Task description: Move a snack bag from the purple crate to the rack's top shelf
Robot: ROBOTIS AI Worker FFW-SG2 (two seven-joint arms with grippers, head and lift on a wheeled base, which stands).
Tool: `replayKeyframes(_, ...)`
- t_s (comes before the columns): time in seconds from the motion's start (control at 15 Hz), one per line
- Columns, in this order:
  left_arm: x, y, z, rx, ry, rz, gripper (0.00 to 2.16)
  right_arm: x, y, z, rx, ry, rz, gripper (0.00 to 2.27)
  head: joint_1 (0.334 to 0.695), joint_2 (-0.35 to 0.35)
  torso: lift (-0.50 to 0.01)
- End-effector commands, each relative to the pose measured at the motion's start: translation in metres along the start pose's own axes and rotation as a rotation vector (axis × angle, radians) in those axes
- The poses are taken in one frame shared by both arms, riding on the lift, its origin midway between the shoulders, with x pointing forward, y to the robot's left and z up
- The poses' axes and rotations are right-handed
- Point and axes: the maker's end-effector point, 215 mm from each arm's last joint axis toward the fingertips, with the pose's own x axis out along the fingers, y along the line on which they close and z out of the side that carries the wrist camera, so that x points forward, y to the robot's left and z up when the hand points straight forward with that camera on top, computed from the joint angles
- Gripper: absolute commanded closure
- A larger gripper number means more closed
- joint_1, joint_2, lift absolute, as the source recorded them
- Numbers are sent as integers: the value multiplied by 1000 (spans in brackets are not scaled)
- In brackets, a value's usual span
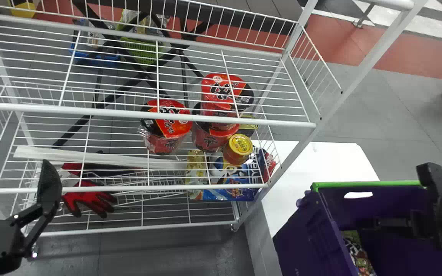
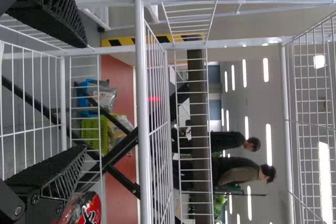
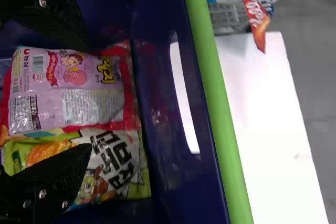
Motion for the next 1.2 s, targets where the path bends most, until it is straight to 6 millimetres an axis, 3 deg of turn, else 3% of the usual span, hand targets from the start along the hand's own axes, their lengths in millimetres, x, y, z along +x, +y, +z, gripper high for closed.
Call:
replayKeyframes(0.0, 0, 1, 0, 1, -1, 1, 137, 25, -10, -22, -59, 99, -19, 194, 695, -350, -452)
replayKeyframes(0.33, 2, 0, 1, -2, -4, -3, 137, 60, -13, -71, -137, 269, -46, 194, 695, -350, -452)
replayKeyframes(0.87, -1, 7, -8, 3, 13, 1, 137, 103, 5, -132, -156, 312, 24, 194, 695, -350, -452)
replayKeyframes(1.13, -2, 6, -10, 4, 16, -5, 137, 112, 7, -140, -171, 281, 39, 194, 695, -350, -452)
